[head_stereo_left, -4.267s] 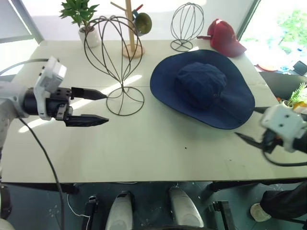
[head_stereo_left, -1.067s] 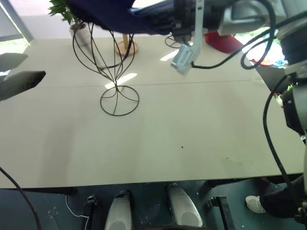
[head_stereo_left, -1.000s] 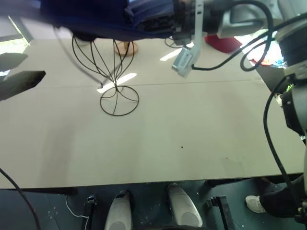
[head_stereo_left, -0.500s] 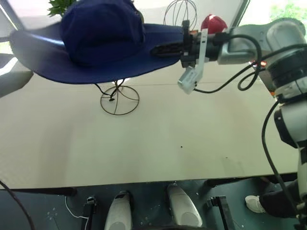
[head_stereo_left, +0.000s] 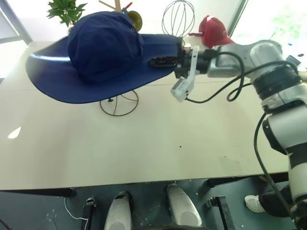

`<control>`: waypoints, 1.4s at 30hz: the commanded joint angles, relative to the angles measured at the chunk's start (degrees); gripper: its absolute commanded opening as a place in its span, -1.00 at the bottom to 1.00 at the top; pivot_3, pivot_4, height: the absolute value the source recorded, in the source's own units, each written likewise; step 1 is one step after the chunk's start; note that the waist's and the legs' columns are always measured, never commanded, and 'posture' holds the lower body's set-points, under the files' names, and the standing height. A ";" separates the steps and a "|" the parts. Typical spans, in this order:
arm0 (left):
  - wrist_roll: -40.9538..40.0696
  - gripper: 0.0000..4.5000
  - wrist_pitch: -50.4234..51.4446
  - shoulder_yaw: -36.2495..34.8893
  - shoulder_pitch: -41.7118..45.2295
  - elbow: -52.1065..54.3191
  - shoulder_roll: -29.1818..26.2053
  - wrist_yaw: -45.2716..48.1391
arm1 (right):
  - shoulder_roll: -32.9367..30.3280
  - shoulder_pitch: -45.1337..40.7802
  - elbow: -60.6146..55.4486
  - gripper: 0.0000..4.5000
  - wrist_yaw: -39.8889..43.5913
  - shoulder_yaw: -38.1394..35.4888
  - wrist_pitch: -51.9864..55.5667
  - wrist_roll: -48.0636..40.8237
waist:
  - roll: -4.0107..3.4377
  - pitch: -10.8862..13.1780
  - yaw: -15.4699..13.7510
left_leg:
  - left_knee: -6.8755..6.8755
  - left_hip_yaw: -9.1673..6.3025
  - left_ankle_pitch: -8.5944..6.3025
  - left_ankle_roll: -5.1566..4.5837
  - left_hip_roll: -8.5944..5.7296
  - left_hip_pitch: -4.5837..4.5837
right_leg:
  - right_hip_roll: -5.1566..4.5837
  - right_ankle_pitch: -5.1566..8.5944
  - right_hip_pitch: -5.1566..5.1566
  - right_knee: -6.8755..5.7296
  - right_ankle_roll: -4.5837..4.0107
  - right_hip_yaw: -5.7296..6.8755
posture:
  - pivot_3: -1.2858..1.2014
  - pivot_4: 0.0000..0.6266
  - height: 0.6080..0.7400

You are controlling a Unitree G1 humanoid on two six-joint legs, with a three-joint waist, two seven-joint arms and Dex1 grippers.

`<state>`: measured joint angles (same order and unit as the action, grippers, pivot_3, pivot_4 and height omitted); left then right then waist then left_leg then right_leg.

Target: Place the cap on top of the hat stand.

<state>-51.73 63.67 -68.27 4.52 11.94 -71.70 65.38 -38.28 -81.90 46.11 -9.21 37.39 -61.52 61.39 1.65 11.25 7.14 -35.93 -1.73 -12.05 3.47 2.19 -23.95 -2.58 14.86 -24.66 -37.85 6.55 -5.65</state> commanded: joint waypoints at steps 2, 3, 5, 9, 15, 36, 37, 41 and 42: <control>0.06 1.00 -0.89 -0.25 -0.40 0.64 -0.19 0.51 | 0.49 -0.62 0.64 -0.99 0.49 -1.42 2.38 -1.17 | 0.00 0.00 0.11 | 0.01 0.00 0.00 0.00 0.00 0.02 | 0.00 0.00 0.00 -0.03 0.00 0.00 | 0.03 -0.52 0.98; 0.10 1.00 -1.01 -0.12 -0.35 0.53 -0.24 0.55 | 0.54 -0.57 0.82 -0.99 0.77 -1.41 2.46 -1.33 | 0.00 0.00 0.11 | 0.01 0.00 0.00 0.00 0.00 0.03 | 0.01 0.01 0.00 -0.03 -0.01 0.00 | 0.03 -0.52 0.98; 0.25 1.00 -1.46 0.46 -0.04 0.12 -0.38 0.51 | 0.48 -0.56 0.76 -0.83 0.63 -1.47 2.70 -1.23 | 0.00 0.00 0.10 | 0.01 0.00 0.00 0.00 0.00 0.04 | 0.00 0.01 0.00 -0.03 -0.01 0.00 | 0.03 -0.52 0.98; 0.40 1.00 -2.72 2.02 0.63 -0.35 -0.28 0.32 | 0.53 -1.09 1.46 -0.20 1.78 -1.91 2.20 -2.56 | 0.00 0.00 0.11 | 0.00 0.00 0.00 0.00 0.00 0.04 | 0.00 0.01 0.01 -0.03 -0.01 0.00 | 0.03 -0.52 0.98; 0.40 1.00 -4.36 4.14 1.59 -1.06 -0.28 0.03 | -0.22 -1.26 0.82 0.97 1.88 -2.04 2.65 -2.57 | 0.00 0.00 0.16 | 0.02 0.00 0.00 0.00 0.00 0.06 | 0.00 0.00 0.01 -0.04 0.00 0.00 | 0.03 -0.52 0.98; 0.96 1.00 -9.81 15.72 9.09 -7.43 -2.46 1.44 | -11.60 10.07 -12.42 0.97 14.59 -10.47 2.63 -14.34 | 0.00 0.01 -0.01 | 0.02 0.01 0.00 -0.01 -0.02 0.07 | -0.01 -0.07 0.02 -0.05 0.15 -0.01 | 0.03 -0.52 0.98; 1.04 1.00 -9.88 15.87 9.21 -7.60 -2.56 1.55 | -12.51 10.97 -13.21 0.97 16.29 -11.02 2.60 -15.65 | 0.00 0.01 -0.03 | 0.02 0.01 0.00 -0.01 -0.03 0.08 | -0.01 -0.07 0.02 -0.05 0.15 -0.01 | 0.03 -0.52 0.98; 2.01 1.00 -10.00 15.60 8.89 -7.85 -2.74 2.34 | -19.56 17.14 -16.46 0.97 28.52 -12.35 0.22 -30.88 | 0.01 0.01 -0.49 | -0.01 0.01 -0.01 -0.01 -0.04 0.07 | -0.03 -0.02 0.10 -0.03 0.14 -0.01 | 0.03 -0.52 0.98; 2.35 1.00 -10.03 15.50 8.73 -7.91 -2.72 2.45 | -21.96 19.36 -17.64 0.97 33.37 -12.55 1.77 -37.31 | 0.01 0.01 -0.56 | -0.02 0.01 -0.01 -0.01 -0.06 0.08 | -0.05 0.02 0.12 -0.02 0.09 -0.01 | 0.03 -0.52 0.98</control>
<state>-49.98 54.55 -51.04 13.07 4.09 -72.89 67.46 -57.28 -63.48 30.70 18.22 27.60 -60.58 33.57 1.65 11.26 6.58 -35.96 -1.73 -12.06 3.46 2.12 -23.88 -2.65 14.91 -24.52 -37.86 6.59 -5.66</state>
